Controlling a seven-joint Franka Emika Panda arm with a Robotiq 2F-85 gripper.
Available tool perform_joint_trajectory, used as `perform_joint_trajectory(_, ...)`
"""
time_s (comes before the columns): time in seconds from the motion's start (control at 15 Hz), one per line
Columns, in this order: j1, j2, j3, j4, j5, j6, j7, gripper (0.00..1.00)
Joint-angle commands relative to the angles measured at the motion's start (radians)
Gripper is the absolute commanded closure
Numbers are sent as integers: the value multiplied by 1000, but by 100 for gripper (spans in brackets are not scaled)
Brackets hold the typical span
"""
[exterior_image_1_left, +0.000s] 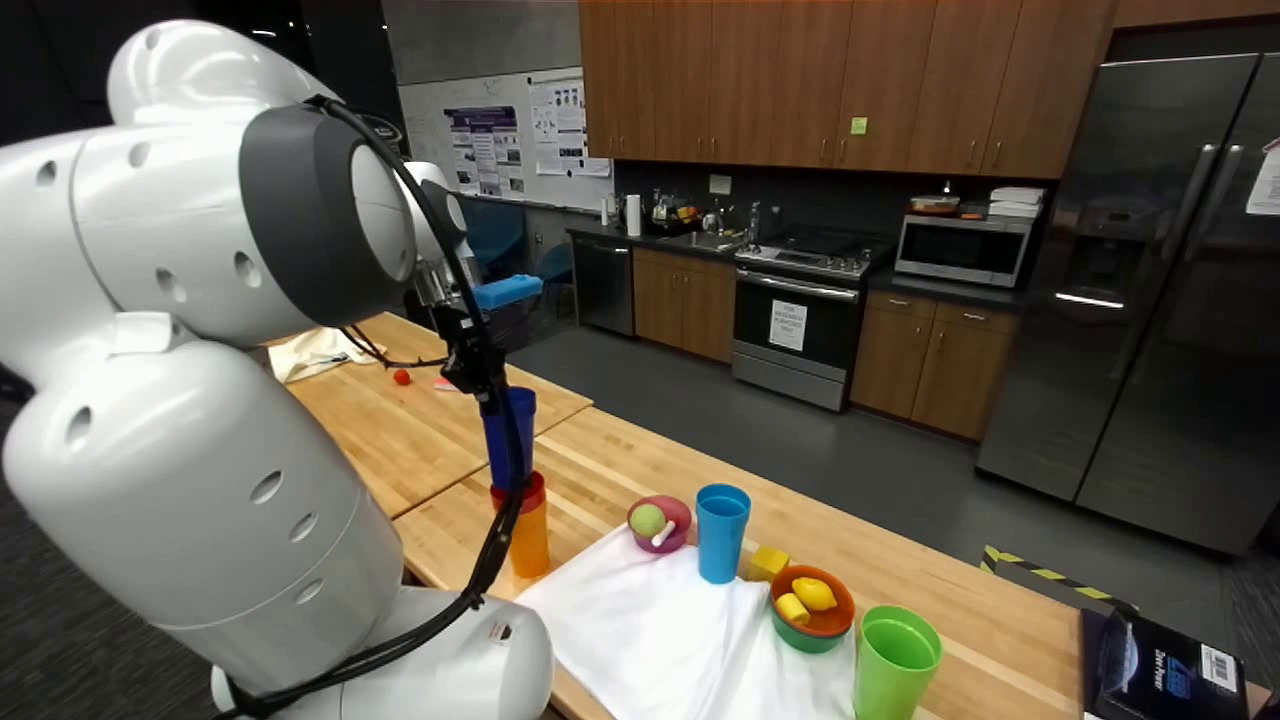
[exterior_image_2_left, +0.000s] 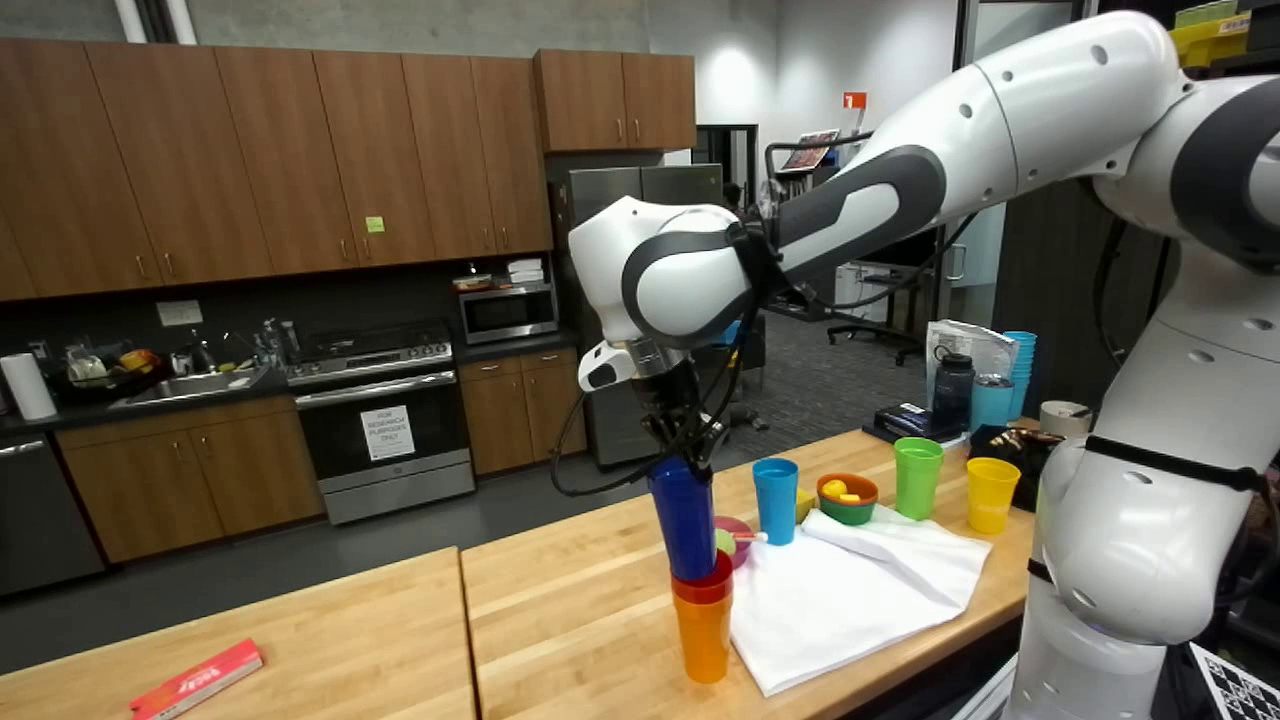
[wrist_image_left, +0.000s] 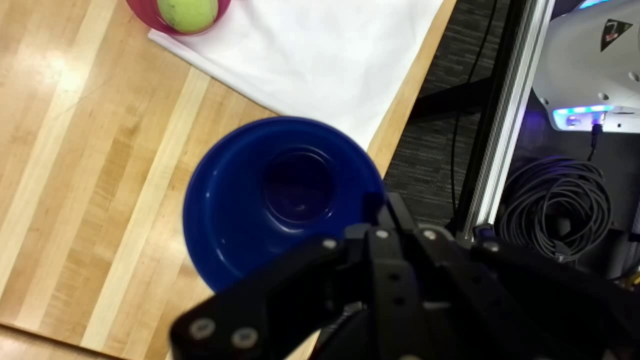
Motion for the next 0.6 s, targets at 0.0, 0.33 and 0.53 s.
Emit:
perform_joint_trajectory(0.0,-5,-8,-8,4,11,-1,-8,99)
perform_joint_trajectory(0.33,-9,-12,-7,-3,4,-8,-1,99)
perform_joint_trajectory(0.53,-13,-11,-7,-3,4,-10,2,99)
